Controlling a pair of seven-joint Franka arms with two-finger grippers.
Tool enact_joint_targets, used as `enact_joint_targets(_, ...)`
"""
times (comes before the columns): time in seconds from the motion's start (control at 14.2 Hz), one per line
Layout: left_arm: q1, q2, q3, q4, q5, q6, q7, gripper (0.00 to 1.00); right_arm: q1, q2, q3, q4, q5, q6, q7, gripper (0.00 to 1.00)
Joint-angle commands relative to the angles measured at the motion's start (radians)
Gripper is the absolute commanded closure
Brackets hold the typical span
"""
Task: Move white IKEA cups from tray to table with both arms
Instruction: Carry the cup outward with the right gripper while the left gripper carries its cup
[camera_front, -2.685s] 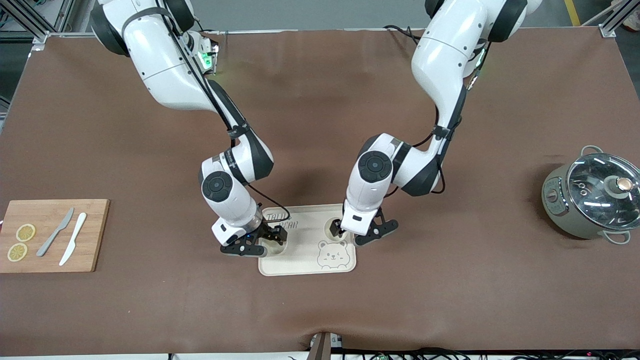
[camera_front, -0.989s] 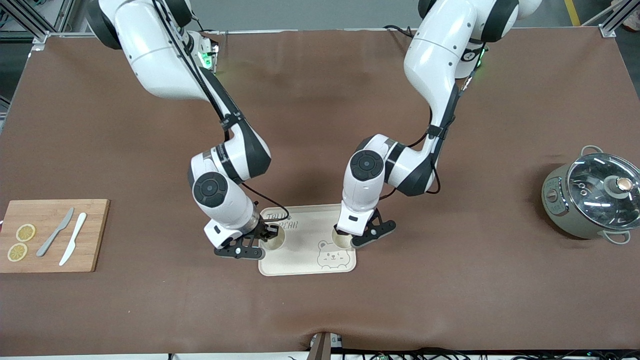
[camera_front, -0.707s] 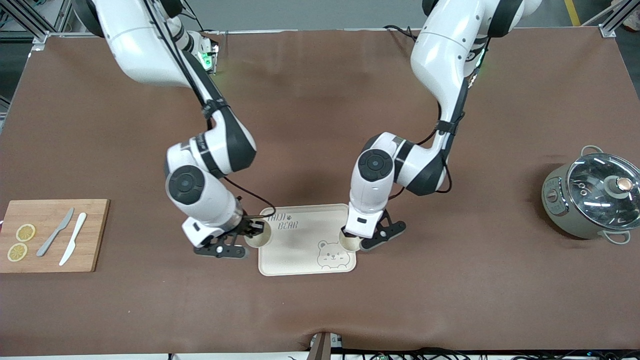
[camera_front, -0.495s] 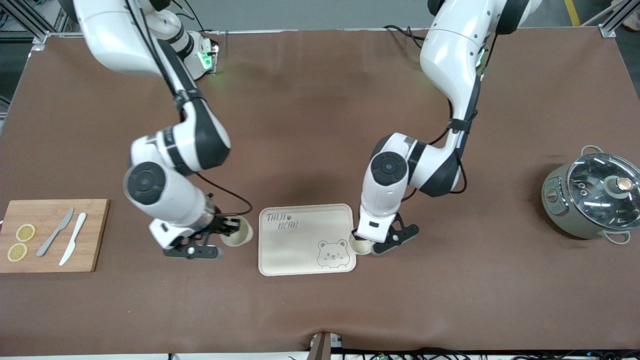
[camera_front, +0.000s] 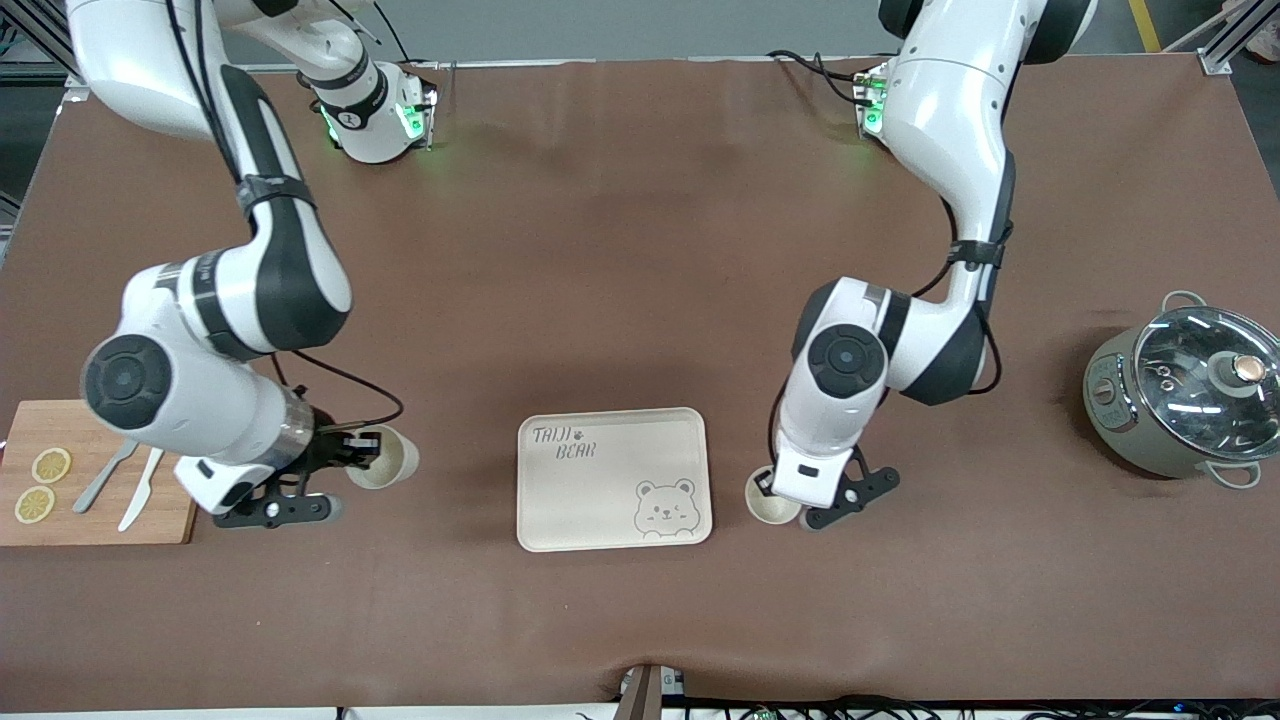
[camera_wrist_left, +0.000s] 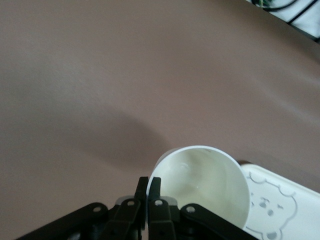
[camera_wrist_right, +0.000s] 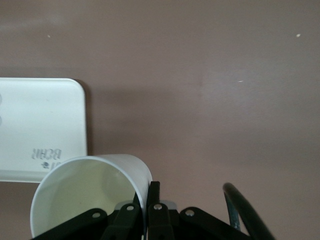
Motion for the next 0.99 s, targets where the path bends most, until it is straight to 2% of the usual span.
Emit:
enact_joint_targets(0.0, 0.035, -0.04, -0.005, -0.043, -0.001, -0.019, 0.051, 1.0, -0.077, -0.028, 0.02, -0.012, 0.017, -0.023, -0.119, 1.0)
enact_joint_targets(0.42, 0.13, -0.043, -0.006, -0.079, -0.001, -0.022, 0.189, 1.0, -0.209, -0.019, 0.018, -0.012, 0.06, -0.038, -0.354, 1.0)
enact_joint_targets(0.64, 0.167, -0.044, -0.006, -0.094, -0.001, -0.022, 0.259, 1.0, -0.226, -0.003, 0.015, -0.012, 0.06, -0.026, -0.392, 1.0)
enact_joint_targets(0.92, 0.247, -0.064, -0.011, -0.131, -0.001, -0.022, 0.396, 1.0, -0.264, 0.063, 0.015, -0.015, 0.072, 0.025, -0.461, 1.0)
